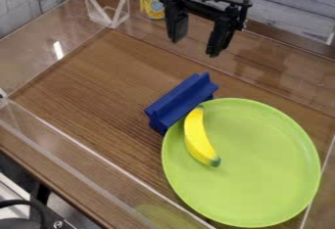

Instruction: Put the blue object in the green plate

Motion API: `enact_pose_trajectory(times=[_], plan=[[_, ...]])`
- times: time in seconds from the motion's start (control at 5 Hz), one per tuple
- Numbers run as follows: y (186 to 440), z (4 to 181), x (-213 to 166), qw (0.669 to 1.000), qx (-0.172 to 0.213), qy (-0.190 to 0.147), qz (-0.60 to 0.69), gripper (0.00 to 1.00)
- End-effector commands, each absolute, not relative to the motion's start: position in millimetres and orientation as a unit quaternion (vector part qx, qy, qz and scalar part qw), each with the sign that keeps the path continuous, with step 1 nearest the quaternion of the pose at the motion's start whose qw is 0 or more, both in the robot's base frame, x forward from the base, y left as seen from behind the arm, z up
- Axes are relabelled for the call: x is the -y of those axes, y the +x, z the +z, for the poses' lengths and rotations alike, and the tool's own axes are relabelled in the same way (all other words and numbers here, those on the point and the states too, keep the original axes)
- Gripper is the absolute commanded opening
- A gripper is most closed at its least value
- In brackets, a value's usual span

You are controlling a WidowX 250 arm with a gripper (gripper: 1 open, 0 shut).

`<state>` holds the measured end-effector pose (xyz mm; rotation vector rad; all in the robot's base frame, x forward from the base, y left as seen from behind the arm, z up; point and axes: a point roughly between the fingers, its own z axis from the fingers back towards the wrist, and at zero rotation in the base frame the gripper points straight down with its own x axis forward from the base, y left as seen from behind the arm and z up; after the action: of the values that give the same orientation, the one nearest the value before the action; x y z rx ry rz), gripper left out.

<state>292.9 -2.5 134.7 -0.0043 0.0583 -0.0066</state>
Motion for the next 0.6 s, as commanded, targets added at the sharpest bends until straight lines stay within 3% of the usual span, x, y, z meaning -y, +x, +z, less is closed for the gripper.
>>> enact_pose_trajectory(times=[0.0, 0.4], plan=[[280, 128.7, -1, 1.000, -0.024, -0.006, 0.001, 1.00], [245, 121.1, -14, 1.000, 0.003, -0.015, 0.012, 1.00]])
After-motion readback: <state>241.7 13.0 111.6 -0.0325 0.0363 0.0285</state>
